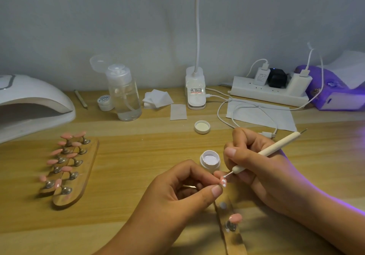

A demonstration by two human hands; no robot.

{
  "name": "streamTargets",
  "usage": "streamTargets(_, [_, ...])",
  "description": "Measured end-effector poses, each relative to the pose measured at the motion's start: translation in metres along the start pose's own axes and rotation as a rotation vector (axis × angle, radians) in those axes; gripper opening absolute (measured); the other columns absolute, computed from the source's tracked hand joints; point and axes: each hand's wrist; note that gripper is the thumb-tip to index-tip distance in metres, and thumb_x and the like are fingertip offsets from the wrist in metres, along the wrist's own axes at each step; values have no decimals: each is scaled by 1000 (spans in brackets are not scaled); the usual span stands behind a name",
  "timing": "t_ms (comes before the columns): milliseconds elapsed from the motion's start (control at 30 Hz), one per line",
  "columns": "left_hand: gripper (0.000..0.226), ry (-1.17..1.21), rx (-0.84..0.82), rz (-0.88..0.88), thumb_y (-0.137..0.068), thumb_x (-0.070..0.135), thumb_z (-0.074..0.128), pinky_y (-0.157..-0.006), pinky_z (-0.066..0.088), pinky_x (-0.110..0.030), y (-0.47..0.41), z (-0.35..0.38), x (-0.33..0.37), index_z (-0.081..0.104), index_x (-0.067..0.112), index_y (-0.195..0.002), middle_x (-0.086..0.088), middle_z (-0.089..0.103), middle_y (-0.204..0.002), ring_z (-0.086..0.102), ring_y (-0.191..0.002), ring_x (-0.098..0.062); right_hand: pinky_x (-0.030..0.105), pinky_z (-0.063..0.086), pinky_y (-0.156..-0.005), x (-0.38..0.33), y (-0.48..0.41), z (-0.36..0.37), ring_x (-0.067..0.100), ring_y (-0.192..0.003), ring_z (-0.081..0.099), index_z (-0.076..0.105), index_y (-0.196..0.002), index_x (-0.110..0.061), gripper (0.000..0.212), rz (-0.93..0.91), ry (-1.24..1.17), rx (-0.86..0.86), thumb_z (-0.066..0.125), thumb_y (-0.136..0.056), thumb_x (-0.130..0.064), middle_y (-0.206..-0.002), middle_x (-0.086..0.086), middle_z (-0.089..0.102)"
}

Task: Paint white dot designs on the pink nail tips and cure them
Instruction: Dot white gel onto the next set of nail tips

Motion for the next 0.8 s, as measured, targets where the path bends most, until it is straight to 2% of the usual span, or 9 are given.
streamTargets(133, [17, 7, 0, 0, -61, 37, 75, -69, 49, -15, 0, 0, 1, 72, 27, -74, 6, 74, -85, 62, -75, -7, 18, 50, -48, 0, 0, 0, 6, -44, 45, 50, -53, -18, 23, 2, -22, 3, 69, -65, -16, -50, -1, 47])
streamTargets(233, [17, 3, 3, 6, -61, 37, 74, -77, 52, -17, 0, 0, 0, 72, 27, -75, 5, 75, -87, 68, -91, -21, 18, 50, -48, 0, -1, 0, 7, -46, 45, 50, -53, -19, 23, 7, -3, 11, 70, -64, -16, -51, -1, 47])
streamTargets(367, [19, 20, 9, -3, -61, 38, 75, -79, 51, -19, 0, 0, 0, 72, 26, -75, 1, 75, -87, 67, -97, -24, 19, 50, -49, 0, -1, -1, 5, -45, 47, 50, -52, -20, 30, 6, 33, 20, 66, -73, -6, -52, -2, 48])
streamTargets(467, [19, 21, 12, -7, -60, 38, 75, -78, 52, -18, 1, 0, 0, 72, 26, -75, 0, 75, -87, 66, -101, -27, 20, 52, -52, 0, -1, -1, 4, -46, 52, 52, -53, -21, 25, 3, 20, -5, 70, -70, -15, -52, -4, 50])
streamTargets(567, [18, 26, 10, -12, -61, 37, 75, -77, 52, -17, 1, 0, 1, 72, 26, -75, 2, 75, -87, 68, -94, -19, 24, 55, -56, 1, -1, -2, 5, -48, 54, 53, -53, -22, 22, 7, 37, -12, 70, -68, -21, -53, -5, 51])
streamTargets(667, [16, 27, 6, -10, -61, 36, 75, -69, 49, -14, 1, 0, 1, 72, 27, -74, 5, 75, -85, 64, -79, -7, 21, 52, -53, 2, -1, -3, 4, -47, 51, 53, -54, -22, 22, 3, 24, -13, 69, -68, -20, -52, -4, 50])
streamTargets(800, [18, 28, 6, -15, -60, 37, 75, -75, 51, -18, 0, 1, 1, 73, 28, -74, 4, 75, -87, 65, -89, -11, 24, 53, -56, 2, -1, -3, 6, -48, 45, 52, -54, -21, 22, 18, 35, -6, 70, -68, -21, -52, -1, 46])
Point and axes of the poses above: each hand's wrist, its own y-axis away from the middle knuckle, its own z-axis out of the palm, x = y × z
